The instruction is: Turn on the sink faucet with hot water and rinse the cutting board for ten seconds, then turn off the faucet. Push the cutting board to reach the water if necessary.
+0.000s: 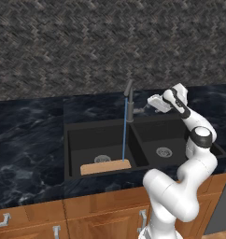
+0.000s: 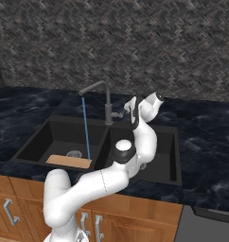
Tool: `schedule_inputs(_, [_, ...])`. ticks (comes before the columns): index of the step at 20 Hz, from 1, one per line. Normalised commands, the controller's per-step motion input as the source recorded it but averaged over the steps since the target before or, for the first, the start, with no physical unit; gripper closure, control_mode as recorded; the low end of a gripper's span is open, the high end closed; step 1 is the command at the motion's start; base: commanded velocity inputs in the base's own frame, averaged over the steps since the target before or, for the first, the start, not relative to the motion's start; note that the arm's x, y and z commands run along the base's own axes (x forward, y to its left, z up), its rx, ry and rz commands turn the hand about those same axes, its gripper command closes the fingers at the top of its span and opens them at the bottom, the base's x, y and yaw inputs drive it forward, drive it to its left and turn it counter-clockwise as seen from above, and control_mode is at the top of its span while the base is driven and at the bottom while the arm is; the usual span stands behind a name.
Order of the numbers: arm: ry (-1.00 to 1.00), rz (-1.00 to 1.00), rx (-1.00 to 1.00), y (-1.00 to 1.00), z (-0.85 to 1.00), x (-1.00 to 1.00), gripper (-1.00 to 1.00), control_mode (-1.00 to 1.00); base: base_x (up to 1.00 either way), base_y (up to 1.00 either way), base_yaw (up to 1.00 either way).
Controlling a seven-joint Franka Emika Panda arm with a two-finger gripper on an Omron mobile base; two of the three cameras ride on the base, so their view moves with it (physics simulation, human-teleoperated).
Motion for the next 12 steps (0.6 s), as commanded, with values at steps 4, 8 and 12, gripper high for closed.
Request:
schedule_inputs(4, [0.0,0.0,0.0,0.22,-0.13,0.0,-1.0,-1.0,0.0,0.0,0.0])
schedule_inputs(8, [0.01,0.0,0.0,0.12,-0.22,0.0,-1.0,-1.0,0.0,0.0,0.0])
schedule_inputs(12, [0.0,0.0,0.0,0.01,-0.23,0.0,-1.0,-1.0,0.0,0.0,0.0])
